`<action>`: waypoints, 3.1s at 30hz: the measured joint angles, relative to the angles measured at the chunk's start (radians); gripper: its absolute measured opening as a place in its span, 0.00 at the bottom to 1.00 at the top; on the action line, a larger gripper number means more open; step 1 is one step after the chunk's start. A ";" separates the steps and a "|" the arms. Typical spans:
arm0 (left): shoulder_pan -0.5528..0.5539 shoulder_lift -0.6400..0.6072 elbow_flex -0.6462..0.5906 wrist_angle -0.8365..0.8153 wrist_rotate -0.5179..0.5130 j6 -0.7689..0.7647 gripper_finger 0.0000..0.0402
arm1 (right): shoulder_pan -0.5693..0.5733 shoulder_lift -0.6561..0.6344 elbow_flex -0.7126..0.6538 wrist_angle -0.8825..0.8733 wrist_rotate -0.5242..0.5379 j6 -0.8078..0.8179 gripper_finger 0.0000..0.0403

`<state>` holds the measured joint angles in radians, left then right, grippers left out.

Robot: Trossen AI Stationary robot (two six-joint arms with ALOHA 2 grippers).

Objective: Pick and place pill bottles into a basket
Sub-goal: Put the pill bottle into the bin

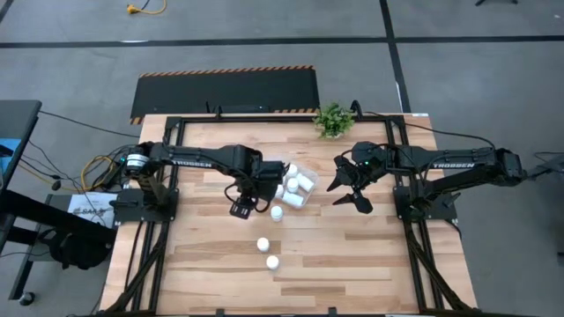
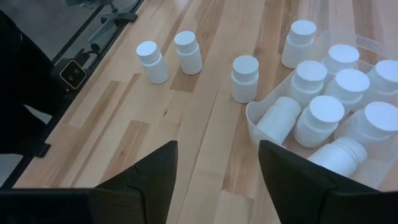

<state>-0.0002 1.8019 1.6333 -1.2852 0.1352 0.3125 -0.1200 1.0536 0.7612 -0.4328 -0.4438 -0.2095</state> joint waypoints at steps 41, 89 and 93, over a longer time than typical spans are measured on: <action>0.007 -0.138 -0.139 -0.132 -0.016 0.022 0.73 | 0.000 0.000 0.000 0.008 0.001 0.037 0.54; 0.095 -0.180 -0.362 0.312 -0.069 0.007 0.73 | -0.007 0.000 0.000 -0.009 0.139 0.008 0.54; 0.100 -0.168 -0.361 0.314 -0.070 0.014 0.73 | -0.020 0.000 0.000 -0.012 0.138 0.003 0.54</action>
<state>0.0994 1.6339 1.2723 -0.9715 0.0651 0.3270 -0.1402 1.0536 0.7612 -0.4448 -0.3061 -0.2065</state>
